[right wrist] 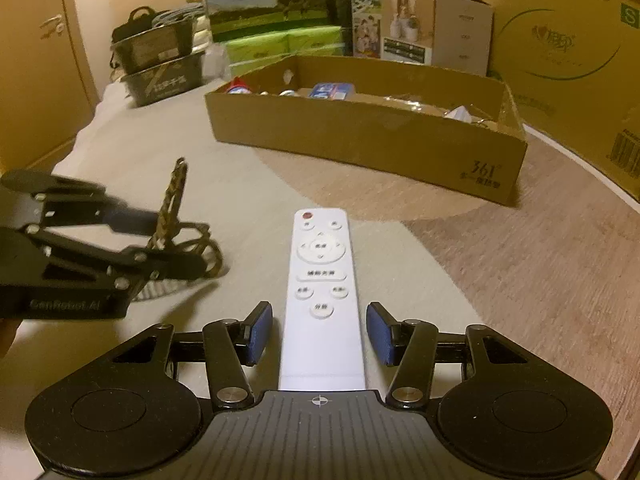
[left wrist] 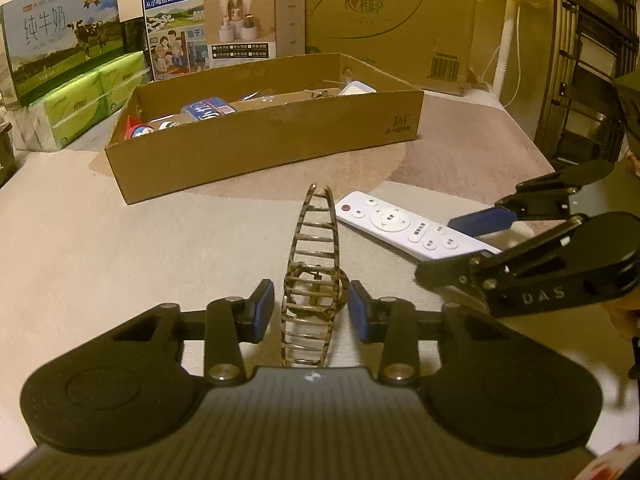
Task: Organize rigid objects
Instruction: 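Carry the wire spring and white remote in both grippers over the cardboard box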
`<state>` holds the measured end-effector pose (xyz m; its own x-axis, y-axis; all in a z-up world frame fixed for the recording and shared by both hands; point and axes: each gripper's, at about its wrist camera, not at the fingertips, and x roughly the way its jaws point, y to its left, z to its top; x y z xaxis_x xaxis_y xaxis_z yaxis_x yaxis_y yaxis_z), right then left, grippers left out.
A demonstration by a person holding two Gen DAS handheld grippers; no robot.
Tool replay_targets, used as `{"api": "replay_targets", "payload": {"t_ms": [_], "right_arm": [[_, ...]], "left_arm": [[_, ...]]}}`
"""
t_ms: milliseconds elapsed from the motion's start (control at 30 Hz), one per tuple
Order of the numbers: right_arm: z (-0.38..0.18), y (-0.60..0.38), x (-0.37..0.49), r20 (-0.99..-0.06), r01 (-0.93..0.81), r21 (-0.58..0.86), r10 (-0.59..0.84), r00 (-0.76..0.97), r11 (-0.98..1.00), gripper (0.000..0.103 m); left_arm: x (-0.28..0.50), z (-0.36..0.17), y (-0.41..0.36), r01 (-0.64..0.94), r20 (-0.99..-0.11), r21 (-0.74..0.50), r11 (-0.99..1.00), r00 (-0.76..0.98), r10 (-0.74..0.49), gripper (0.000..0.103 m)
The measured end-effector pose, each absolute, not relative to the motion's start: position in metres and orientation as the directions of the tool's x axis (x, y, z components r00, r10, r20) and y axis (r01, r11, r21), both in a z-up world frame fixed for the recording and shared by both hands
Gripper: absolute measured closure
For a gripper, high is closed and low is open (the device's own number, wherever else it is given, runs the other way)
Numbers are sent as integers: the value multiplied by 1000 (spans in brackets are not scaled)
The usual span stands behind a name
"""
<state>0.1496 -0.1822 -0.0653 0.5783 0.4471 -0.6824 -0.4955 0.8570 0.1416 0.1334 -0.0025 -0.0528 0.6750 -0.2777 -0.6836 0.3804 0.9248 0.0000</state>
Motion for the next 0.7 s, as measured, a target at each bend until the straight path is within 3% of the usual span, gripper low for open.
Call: {"api": "replay_targets", "payload": {"t_ms": [67, 333, 467, 700], "right_arm": [[-66, -180, 151, -680, -500, 129, 443, 585, 857, 51], [-68, -172, 157, -679, -510, 105, 436, 591, 854, 51], [-68, -171, 157, -681, -508, 98, 430, 592, 856, 63], [-65, -172, 155, -687, -498, 101, 422, 591, 862, 64]], "left_arm": [[132, -53, -3, 377, -681, 3, 926, 679, -274, 78], [131, -53, -4, 330, -681, -18, 944, 688, -253, 78], [131, -52, -5, 310, -685, -22, 950, 687, -241, 78], [129, -45, -6, 256, -694, -35, 966, 690, -208, 78]]}}
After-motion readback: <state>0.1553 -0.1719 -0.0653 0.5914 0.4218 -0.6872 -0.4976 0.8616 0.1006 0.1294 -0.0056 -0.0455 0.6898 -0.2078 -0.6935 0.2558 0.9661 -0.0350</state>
